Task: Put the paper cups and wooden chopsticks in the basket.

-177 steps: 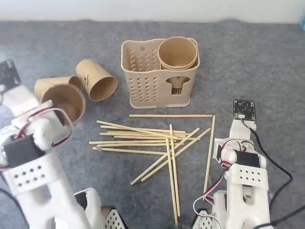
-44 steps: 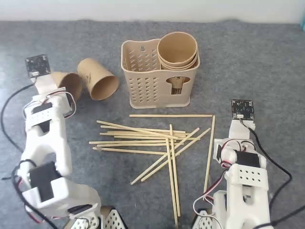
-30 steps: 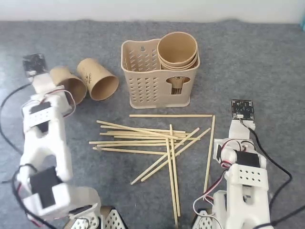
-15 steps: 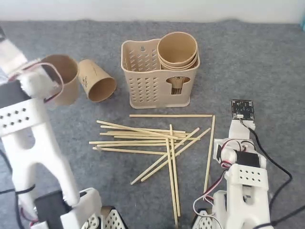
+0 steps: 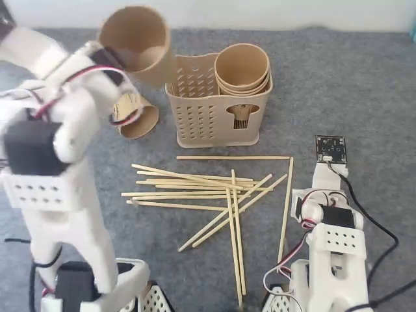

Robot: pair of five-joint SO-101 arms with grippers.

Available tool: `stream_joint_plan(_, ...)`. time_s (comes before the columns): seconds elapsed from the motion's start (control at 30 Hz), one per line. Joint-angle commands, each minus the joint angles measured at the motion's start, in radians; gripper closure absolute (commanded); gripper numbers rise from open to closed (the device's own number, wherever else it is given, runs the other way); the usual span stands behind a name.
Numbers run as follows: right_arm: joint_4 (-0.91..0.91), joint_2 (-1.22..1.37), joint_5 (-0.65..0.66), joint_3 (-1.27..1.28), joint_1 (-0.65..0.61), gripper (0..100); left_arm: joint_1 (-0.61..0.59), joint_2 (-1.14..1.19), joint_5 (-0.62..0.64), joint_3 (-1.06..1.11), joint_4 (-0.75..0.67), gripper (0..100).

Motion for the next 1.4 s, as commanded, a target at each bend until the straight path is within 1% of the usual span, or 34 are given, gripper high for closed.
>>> stream_joint_plan(0.0,-0.012,-0.024,0.011,0.0,-0.005,99.1,0.109,-0.032,0.023,-0.039,-0.086,99)
stream_joint_plan(0.13,-0.013,-0.024,0.011,0.0,-0.007,99.1,0.184,-0.031,0.023,-0.038,-0.149,99)
stream_joint_plan(0.23,-0.013,-0.024,0.011,0.0,-0.007,99.1,0.224,0.015,0.023,-0.042,-0.186,99)
stream_joint_plan(0.47,-0.015,-0.024,0.012,0.0,-0.007,99.1,0.229,0.209,0.023,-0.042,-0.275,99)
stream_joint_plan(0.73,-0.015,-0.024,0.015,0.0,-0.008,99.1,0.227,0.354,0.023,-0.042,-0.348,99)
stream_joint_plan(0.87,-0.015,-0.024,0.017,0.0,-0.008,99.1,0.229,0.399,0.021,-0.039,-0.338,99)
stream_joint_plan(0.93,-0.015,-0.024,0.017,0.0,-0.008,99.1,0.23,0.413,0.017,-0.039,-0.307,96)
stream_joint_plan(0.97,-0.015,-0.024,0.017,0.0,-0.008,99.1,0.232,0.414,0.005,-0.041,-0.282,92)
stream_joint_plan(1.07,-0.015,-0.024,0.017,0.0,-0.008,99.1,0.233,0.4,-0.014,-0.044,-0.193,75)
stream_joint_plan(1.1,-0.015,-0.024,0.017,0.0,-0.008,99.1,0.232,0.387,-0.014,-0.044,-0.17,71)
stream_joint_plan(1.13,-0.015,-0.024,0.017,0.0,-0.008,99.1,0.227,0.371,-0.015,-0.044,-0.153,69)
stream_joint_plan(1.23,-0.015,-0.024,0.017,0.0,-0.008,99.1,0.203,0.307,-0.029,-0.044,-0.11,70)
stream_joint_plan(1.37,-0.016,-0.024,0.017,0.0,-0.008,99.1,0.137,0.172,-0.129,-0.044,-0.021,72)
